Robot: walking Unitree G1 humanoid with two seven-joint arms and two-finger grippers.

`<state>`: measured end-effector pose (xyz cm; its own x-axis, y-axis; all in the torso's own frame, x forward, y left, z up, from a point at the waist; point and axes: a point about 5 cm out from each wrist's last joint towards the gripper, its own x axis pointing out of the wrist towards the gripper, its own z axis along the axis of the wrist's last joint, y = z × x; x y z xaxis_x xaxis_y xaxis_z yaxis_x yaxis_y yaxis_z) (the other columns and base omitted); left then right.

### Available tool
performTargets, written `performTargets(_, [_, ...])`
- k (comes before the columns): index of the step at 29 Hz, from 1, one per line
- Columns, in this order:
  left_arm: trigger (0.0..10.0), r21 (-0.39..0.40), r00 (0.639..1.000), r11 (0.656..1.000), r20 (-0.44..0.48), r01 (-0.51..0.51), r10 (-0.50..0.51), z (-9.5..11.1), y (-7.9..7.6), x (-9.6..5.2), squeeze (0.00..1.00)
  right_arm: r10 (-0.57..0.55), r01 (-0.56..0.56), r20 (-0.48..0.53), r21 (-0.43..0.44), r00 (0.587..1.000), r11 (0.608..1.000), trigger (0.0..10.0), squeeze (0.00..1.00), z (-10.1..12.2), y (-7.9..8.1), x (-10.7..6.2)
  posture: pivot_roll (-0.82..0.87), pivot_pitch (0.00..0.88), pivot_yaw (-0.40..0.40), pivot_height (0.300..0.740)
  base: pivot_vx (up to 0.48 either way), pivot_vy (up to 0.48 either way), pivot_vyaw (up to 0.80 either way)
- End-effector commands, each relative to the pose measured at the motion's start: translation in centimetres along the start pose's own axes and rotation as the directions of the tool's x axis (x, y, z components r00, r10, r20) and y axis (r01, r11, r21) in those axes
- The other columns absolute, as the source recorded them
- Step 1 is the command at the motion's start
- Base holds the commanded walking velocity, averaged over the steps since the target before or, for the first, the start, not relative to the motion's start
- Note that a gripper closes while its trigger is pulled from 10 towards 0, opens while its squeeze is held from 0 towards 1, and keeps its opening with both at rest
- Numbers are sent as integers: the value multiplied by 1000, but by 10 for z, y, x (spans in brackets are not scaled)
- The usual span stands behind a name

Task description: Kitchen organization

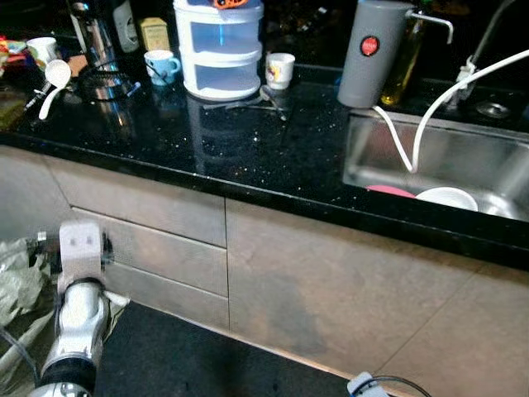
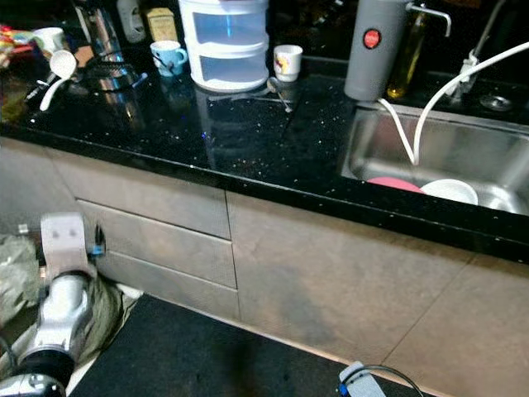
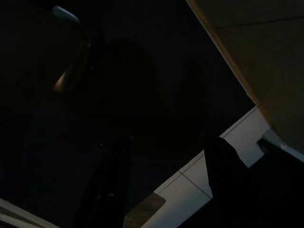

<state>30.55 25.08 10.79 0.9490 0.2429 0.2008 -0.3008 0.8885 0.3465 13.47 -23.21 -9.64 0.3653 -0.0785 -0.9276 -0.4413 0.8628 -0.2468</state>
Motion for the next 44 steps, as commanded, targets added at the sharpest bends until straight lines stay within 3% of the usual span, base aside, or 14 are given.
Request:
performTargets(1, [10000,102,985,987,108,121,-132,17,-17,-2,0,5,-5,-2,-6,1000,1000,10000,0,1,0,0,20,0,-14,740,0,0,0])
performTargets(4, [10000,163,929,951,226,262,-295,43,-42,-3,0,4,-4,0,-4,1000,1000,10000,0,1,0,0,15,0,-11,740,0,0,0])
performTargets(7, [10000,144,898,937,272,318,-347,57,-53,-2,0,3,-3,1,-2,1000,1000,10000,0,2,0,0,13,0,-12,740,0,0,0])
performTargets(8, [10000,144,898,937,272,318,-347,57,-53,-2,0,3,-3,1,-2,1000,1000,10000,0,2,0,0,13,0,-12,740,0,0,0])
performTargets(9, [10000,70,893,942,302,328,-334,71,-57,2,0,2,-2,1,-2,1000,1000,10000,0,1,0,0,15,0,-13,740,0,0,0])
performTargets(10, [10000,48,893,943,309,330,-328,76,-57,3,0,2,-2,1,-2,1000,1000,10000,0,1,0,0,15,0,-13,740,0,0,0])
performTargets(13, [10000,42,878,943,351,331,-324,93,-61,5,0,3,-3,0,-6,1000,1000,10000,0,1,0,0,17,0,-15,740,92,0,0])
performTargets(18, [10000,-117,880,938,400,326,-256,121,-59,10,0,2,-2,1,-5,1000,1000,10000,0,1,0,0,13,0,-13,740,380,0,0])
performTargets(27, [10000,-133,869,924,409,358,-278,130,-59,12,0,5,-5,0,-24,1000,1000,10000,0,2,1,0,14,0,-9,740,400,0,0])
performTargets(33, [10000,-141,864,915,409,379,-295,136,-62,12,0,6,-6,-1,-11,1000,1000,10000,0,1,1,0,13,0,-9,740,398,0,-800])
performTargets(39, [10000,-195,858,882,395,428,-329,142,-67,12,0,-5,5,11,17,1000,1000,10000,0,1,1,0,9,0,-7,740,191,0,-290])
performTargets(40, [10000,-208,837,854,405,477,-369,147,-72,10,0,-4,4,8,4,1000,1000,10000,0,1,1,0,12,0,-9,740,0,0,0])
performTargets(44, [10000,-189,813,832,405,521,-417,148,-78,8,0,-3,3,7,-1,1000,1000,10000,0,1,1,0,13,0,-10,740,0,0,0])
